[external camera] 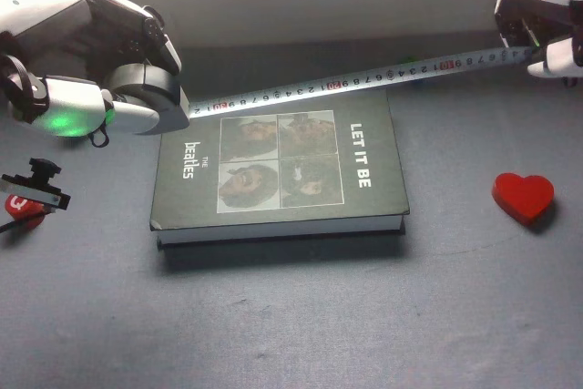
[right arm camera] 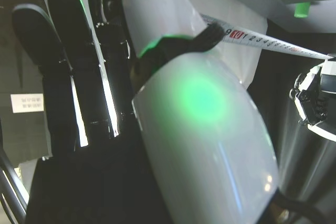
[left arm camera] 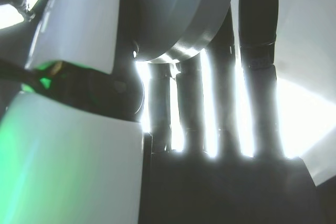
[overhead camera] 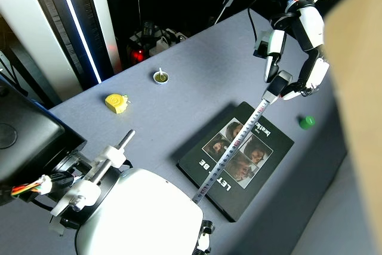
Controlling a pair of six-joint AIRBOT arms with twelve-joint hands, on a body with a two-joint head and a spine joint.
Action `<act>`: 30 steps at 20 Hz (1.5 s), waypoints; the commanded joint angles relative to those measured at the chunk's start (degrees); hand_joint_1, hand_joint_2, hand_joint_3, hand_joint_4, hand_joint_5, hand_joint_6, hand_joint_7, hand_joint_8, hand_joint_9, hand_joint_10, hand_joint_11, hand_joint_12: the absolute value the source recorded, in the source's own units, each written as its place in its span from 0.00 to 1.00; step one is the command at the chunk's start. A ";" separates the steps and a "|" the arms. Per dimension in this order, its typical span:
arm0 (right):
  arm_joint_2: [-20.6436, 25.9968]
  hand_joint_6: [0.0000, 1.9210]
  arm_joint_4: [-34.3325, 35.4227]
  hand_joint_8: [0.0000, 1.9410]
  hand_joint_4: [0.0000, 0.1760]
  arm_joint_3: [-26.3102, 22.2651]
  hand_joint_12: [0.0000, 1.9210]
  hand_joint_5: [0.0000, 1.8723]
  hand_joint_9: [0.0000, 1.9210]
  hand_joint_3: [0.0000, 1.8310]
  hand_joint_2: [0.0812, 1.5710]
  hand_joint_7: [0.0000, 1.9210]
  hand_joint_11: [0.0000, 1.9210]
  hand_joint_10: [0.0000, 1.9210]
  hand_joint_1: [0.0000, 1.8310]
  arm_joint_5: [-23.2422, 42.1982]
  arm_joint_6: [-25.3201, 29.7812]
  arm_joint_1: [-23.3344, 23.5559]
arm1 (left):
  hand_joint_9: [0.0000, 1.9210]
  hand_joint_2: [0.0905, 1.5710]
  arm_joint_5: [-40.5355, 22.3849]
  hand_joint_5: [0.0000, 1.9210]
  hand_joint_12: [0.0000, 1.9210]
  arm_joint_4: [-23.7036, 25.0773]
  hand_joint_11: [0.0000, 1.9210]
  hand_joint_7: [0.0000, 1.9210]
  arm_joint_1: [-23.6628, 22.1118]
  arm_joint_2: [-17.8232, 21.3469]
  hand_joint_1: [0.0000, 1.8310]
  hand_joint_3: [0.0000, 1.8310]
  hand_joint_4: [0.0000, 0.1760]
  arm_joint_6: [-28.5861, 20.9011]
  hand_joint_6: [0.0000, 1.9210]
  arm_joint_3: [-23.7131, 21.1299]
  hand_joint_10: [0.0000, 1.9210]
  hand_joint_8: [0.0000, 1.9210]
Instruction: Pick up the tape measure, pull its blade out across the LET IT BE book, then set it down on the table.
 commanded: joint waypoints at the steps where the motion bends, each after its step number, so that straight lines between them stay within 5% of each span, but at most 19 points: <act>1: 1.11 0.59 -3.94 0.59 0.00 0.93 0.75 0.44 0.43 0.00 0.73 0.50 0.37 0.54 0.66 2.62 -1.39 0.44 | 0.47 0.68 -6.20 0.48 0.59 0.08 0.45 0.58 -0.43 0.47 0.75 0.00 0.00 0.23 0.46 0.43 0.64 0.43; 13: 1.06 0.60 -3.91 0.58 0.00 0.82 0.74 0.43 0.42 0.00 0.73 0.51 0.35 0.53 0.66 2.62 -1.24 0.47 | 0.48 0.68 -6.18 0.48 0.59 0.23 0.45 0.57 -0.21 0.47 0.75 0.00 0.00 0.23 0.46 0.41 0.65 0.43; 16: 1.06 0.69 -3.91 0.59 0.04 0.54 0.70 0.40 0.37 0.00 0.75 0.46 0.32 0.43 0.64 2.54 -1.21 0.42 | 0.48 0.68 -6.18 0.48 0.59 0.24 0.45 0.57 -0.13 0.47 0.75 0.00 0.00 0.23 0.46 0.43 0.65 0.43; 17: 1.06 0.33 -3.91 0.28 0.00 0.48 0.66 0.34 0.33 0.00 0.73 0.38 0.27 0.32 0.53 2.54 -1.09 0.41 | 0.48 0.68 -6.18 0.48 0.59 0.26 0.45 0.57 -0.12 0.47 0.75 0.00 0.00 0.23 0.46 0.47 0.65 0.43; 18: 1.06 0.14 -3.90 0.11 0.00 0.41 0.63 0.33 0.31 0.00 0.72 0.36 0.22 0.20 0.47 2.54 -1.07 0.41 | 0.48 0.68 -6.18 0.48 0.59 0.30 0.45 0.57 -0.13 0.46 0.75 0.00 0.00 0.24 0.46 0.48 0.65 0.43; 19: 1.06 0.04 -3.90 0.02 0.00 0.26 0.58 0.29 0.27 0.00 0.71 0.30 0.14 0.09 0.41 2.54 -1.06 0.41 | 0.48 0.68 -6.19 0.48 0.59 0.32 0.45 0.57 -0.14 0.42 0.75 0.00 0.00 0.25 0.46 0.47 0.65 0.43; 21: 1.11 0.00 -3.89 0.00 0.00 -0.02 0.49 0.16 0.14 0.00 0.68 0.14 0.01 0.01 0.27 2.54 -1.05 0.43 | 0.48 0.68 -6.19 0.48 0.59 0.32 0.45 0.57 -0.09 0.42 0.75 0.00 0.00 0.26 0.46 0.36 0.65 0.43; 22: 1.12 0.00 -3.88 0.00 0.15 -0.04 0.41 0.10 0.08 0.00 0.66 0.09 0.00 0.00 0.20 2.53 -1.05 0.42 | 0.48 0.68 -6.20 0.48 0.59 0.32 0.45 0.57 -0.05 0.42 0.75 0.00 0.00 0.26 0.46 0.36 0.65 0.43; 24: 1.14 0.00 -3.79 0.00 0.28 -0.15 0.21 0.00 0.00 0.00 0.62 0.00 0.00 0.00 0.04 2.15 -0.99 0.17 | 0.48 0.68 -6.20 0.48 0.59 0.32 0.45 0.57 0.04 0.42 0.75 0.00 0.00 0.26 0.46 0.37 0.65 0.43; 28: 1.97 0.00 -3.53 0.00 0.33 -2.43 0.17 0.00 0.00 0.00 0.61 0.00 0.00 0.00 0.00 0.22 -1.05 -0.33 | 0.48 0.68 -6.44 0.48 0.59 0.23 0.45 0.57 0.61 0.41 0.75 0.00 0.00 0.22 0.47 0.69 0.65 0.43; 30: 2.13 0.00 -3.53 0.00 0.40 -4.32 0.15 0.00 0.00 0.00 0.61 0.00 0.00 0.00 0.00 0.24 -1.00 -0.72 | 0.48 0.68 -6.75 0.48 0.59 3.92 0.45 0.57 1.84 0.43 0.75 0.00 0.00 -3.18 0.47 1.61 0.65 0.43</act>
